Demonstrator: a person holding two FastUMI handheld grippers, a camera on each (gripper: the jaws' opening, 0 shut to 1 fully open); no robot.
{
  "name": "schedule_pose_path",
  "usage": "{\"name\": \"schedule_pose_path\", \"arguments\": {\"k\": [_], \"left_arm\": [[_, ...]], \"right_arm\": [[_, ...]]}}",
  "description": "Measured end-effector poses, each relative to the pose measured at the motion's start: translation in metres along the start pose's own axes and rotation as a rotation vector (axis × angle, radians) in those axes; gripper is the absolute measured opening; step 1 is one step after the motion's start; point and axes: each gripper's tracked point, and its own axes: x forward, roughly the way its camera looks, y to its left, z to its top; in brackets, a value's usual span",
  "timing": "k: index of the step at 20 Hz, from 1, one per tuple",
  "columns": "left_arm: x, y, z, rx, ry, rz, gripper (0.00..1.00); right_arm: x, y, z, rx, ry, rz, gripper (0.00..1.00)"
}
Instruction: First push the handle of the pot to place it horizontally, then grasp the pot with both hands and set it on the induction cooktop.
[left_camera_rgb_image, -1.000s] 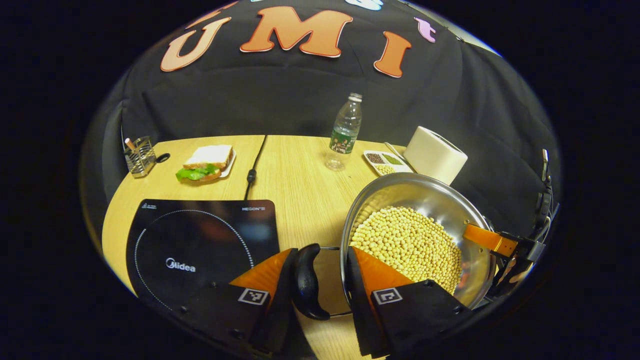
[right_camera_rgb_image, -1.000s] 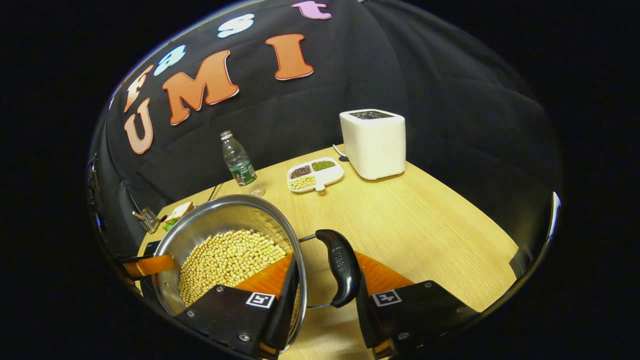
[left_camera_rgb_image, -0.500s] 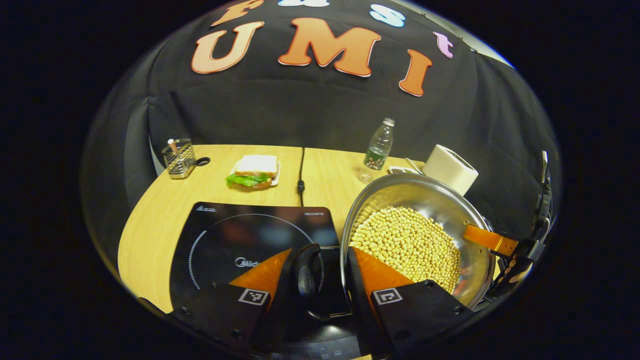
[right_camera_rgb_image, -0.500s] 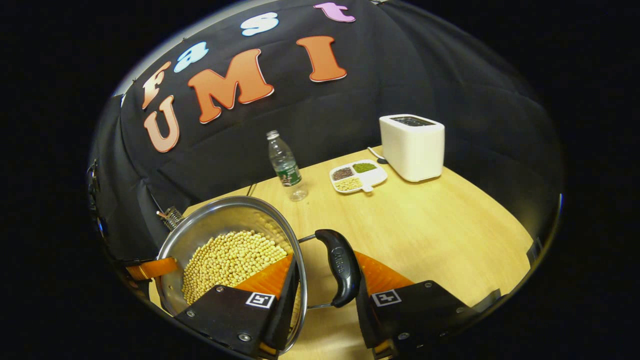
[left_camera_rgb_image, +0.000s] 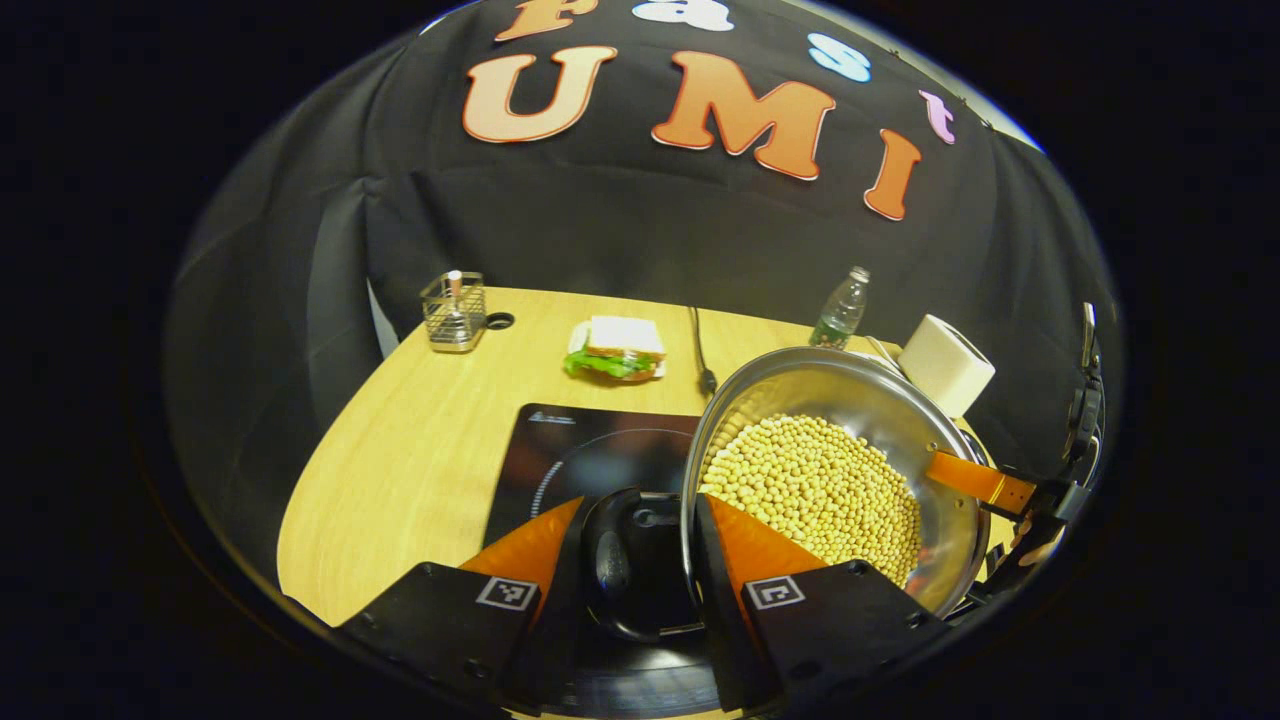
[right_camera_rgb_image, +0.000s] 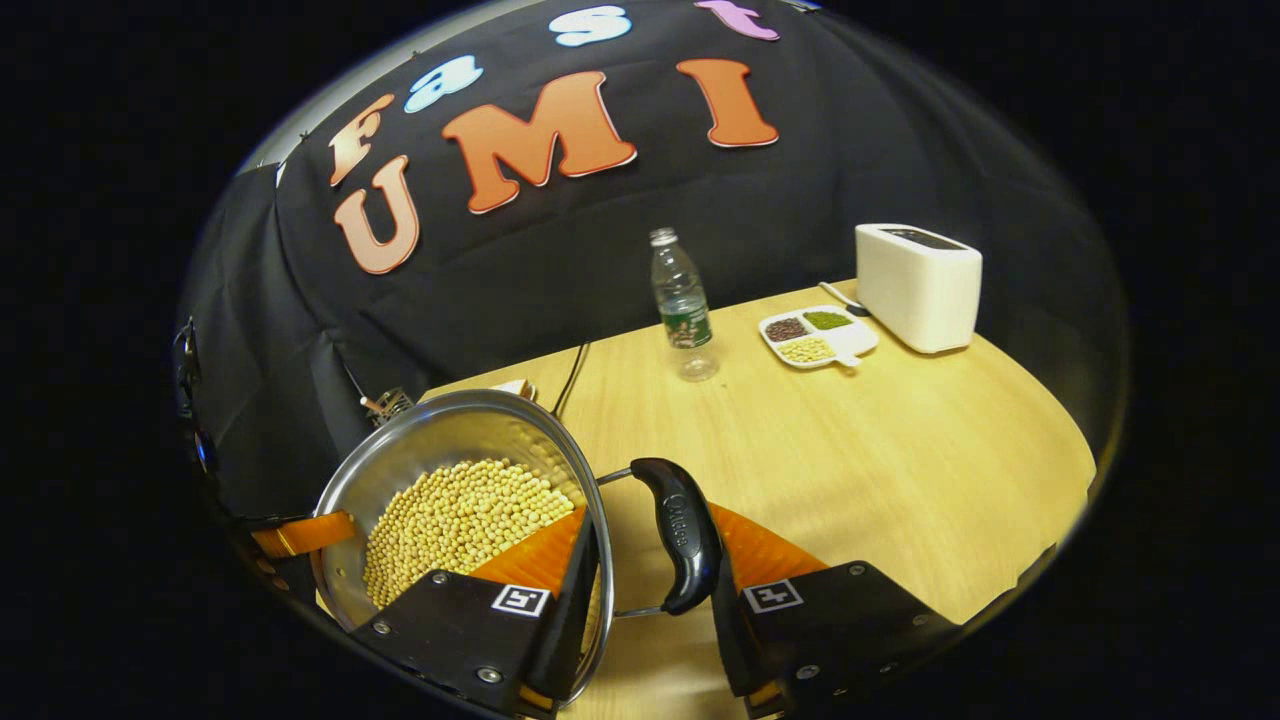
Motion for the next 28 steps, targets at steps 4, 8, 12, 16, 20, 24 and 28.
{"name": "schedule_pose_path", "arguments": {"k": [4,8,12,16,20,24,28], "left_arm": [[-0.005,0.044,-0.003,-0.016,0.023,0.041,0.61],[-0.003,0.081,-0.003,-0.018,0.03,0.056,0.61],[0.014,0.094,-0.008,-0.031,0.054,0.037,0.63],[0.024,0.097,-0.013,-0.03,0.059,0.021,0.61],[0.017,0.099,-0.002,-0.018,0.011,0.033,0.68],[-0.016,0.098,0.032,0.02,-0.12,0.096,0.92],[-0.058,0.083,0.076,0.074,-0.285,0.143,0.92]], "right_arm": [[0.014,0.04,-0.019,-0.012,0.035,0.025,0.56],[0.019,0.07,-0.03,-0.027,0.054,0.041,0.56],[0.027,0.082,-0.039,-0.021,0.082,0.054,0.55],[0.032,0.079,-0.042,-0.03,0.095,0.042,0.51],[0.027,0.072,-0.023,-0.027,0.042,0.045,0.7],[0.008,0.056,-0.003,-0.012,-0.007,0.047,0.96],[-0.027,0.03,0.036,-0.046,-0.102,0.008,0.95]]}}
